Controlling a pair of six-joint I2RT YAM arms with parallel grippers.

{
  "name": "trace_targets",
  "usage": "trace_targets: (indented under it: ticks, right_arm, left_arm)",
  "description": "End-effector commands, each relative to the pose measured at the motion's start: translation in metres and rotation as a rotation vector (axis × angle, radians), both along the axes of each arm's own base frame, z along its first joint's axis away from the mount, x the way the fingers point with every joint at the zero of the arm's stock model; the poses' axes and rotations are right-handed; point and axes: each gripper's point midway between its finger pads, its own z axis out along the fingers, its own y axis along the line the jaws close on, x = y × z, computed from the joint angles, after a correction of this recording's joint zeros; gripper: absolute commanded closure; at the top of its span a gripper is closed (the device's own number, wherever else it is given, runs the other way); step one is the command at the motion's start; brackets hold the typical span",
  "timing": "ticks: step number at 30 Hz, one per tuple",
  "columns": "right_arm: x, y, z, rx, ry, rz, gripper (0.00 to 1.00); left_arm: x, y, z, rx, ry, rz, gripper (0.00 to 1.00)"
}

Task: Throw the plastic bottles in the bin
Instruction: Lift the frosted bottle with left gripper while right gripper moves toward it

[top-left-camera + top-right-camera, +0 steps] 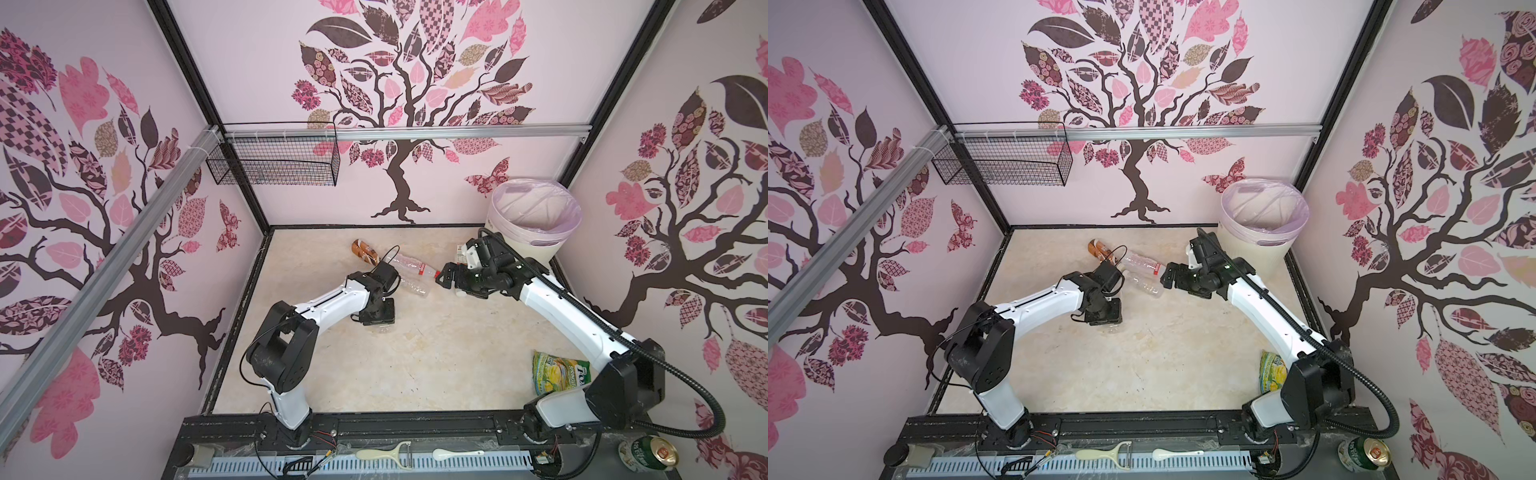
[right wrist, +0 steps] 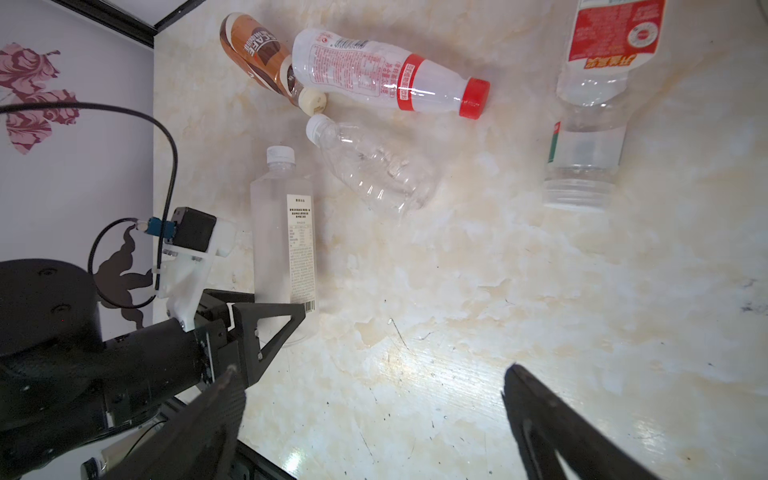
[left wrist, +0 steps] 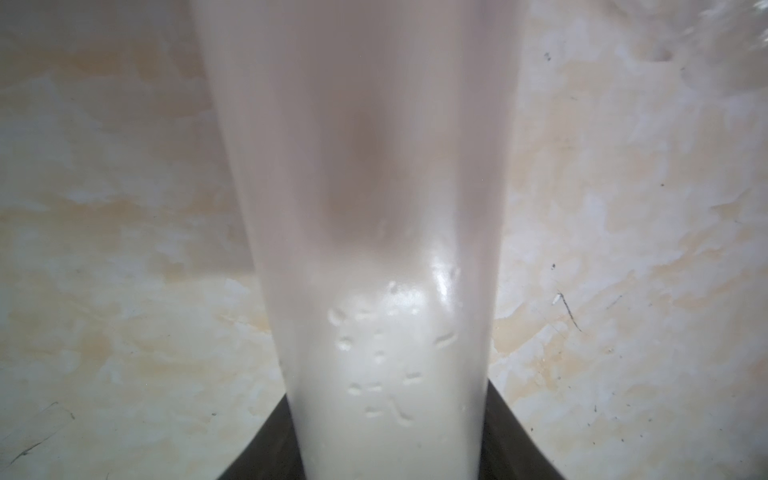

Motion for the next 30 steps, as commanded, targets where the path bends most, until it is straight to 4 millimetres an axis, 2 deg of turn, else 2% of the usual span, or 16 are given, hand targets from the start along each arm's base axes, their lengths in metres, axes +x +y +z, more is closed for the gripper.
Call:
trace_targets:
  ticks: [1, 8, 11, 18, 26, 30]
  right_arm:
    - [0.01, 0.008, 0.012, 0.061, 0.001, -0.009, 0.0]
    - [0.034, 0.02, 0.037, 0.216, 0.03, -0.044, 0.01]
    - [0.045, 0.027, 0.049, 0.252, 0.022, -0.047, 0.0]
    - [0.065, 0.039, 0.063, 0.307, 0.017, -0.052, 0.01]
    - [0.071, 0.048, 0.054, 0.327, 0.039, -0.054, 0.0]
    - [0.069, 0.058, 0.05, 0.326, 0.045, -0.035, 0.0]
  left_arm:
    - [0.004, -0.017, 0.033, -0.144, -0.101, -0.061, 0.56]
    - [0.009, -0.051, 0.103, -0.408, -0.254, -0.121, 0.57]
    - [0.01, -0.06, 0.12, -0.47, -0.265, -0.143, 0.57]
    - [0.009, -0.073, 0.141, -0.554, -0.273, -0.161, 0.57]
    - [0.005, -0.082, 0.153, -0.598, -0.277, -0.179, 0.57]
    - [0.005, -0.084, 0.157, -0.612, -0.282, -0.178, 0.57]
